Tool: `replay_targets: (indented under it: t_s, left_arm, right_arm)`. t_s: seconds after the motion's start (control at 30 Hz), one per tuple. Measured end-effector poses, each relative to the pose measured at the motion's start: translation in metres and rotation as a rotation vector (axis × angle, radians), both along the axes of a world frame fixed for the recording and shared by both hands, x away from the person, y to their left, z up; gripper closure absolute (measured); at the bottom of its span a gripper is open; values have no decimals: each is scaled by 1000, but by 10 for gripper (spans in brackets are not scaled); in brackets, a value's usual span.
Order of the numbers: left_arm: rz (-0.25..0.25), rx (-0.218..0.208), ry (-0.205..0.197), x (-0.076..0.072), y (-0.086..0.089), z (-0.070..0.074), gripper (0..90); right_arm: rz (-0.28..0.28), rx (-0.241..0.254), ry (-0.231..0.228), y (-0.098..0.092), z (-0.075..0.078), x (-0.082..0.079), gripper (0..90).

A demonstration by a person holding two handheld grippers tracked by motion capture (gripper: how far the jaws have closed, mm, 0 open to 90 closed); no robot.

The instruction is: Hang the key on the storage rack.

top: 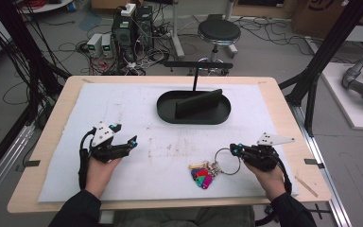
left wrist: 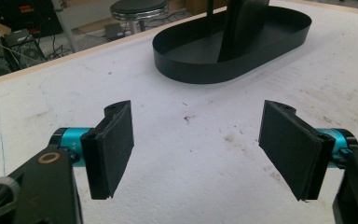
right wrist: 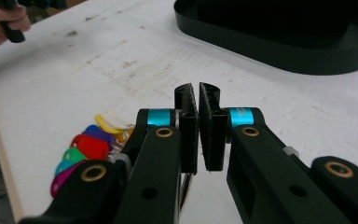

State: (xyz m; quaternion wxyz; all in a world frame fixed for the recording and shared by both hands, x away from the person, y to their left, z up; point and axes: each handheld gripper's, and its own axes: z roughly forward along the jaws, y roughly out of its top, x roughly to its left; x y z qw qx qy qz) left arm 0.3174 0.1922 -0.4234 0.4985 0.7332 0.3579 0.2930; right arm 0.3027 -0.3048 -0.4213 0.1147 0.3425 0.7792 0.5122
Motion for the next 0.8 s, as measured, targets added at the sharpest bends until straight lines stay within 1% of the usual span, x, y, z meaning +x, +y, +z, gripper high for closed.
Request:
replay_targets:
  t_s: [0.13, 0.2, 0.3, 0.43, 0.6, 0.8]
  left_arm:
    - [-3, 2, 1, 0, 0, 0, 264]
    - [-3, 0, 2, 0, -1, -1, 264]
    - [-8, 2, 3, 0, -1, -1, 264]
    - [-12, 7, 4, 1, -2, -1, 264]
    - [-15, 9, 8, 0, -2, -1, 264]
    - [-18, 4, 9, 0, -2, -2, 264]
  right_arm:
    - [14, 11, 21, 2, 0, 0, 870]
    - [19, 10, 29, 3, 0, 0, 854]
    - [35, -18, 45, 5, -3, 0, 840]
    - [38, -20, 55, 7, -2, 0, 852]
    - [37, -18, 65, 6, -2, 2, 863]
    - [54, -18, 54, 7, 0, 2, 869]
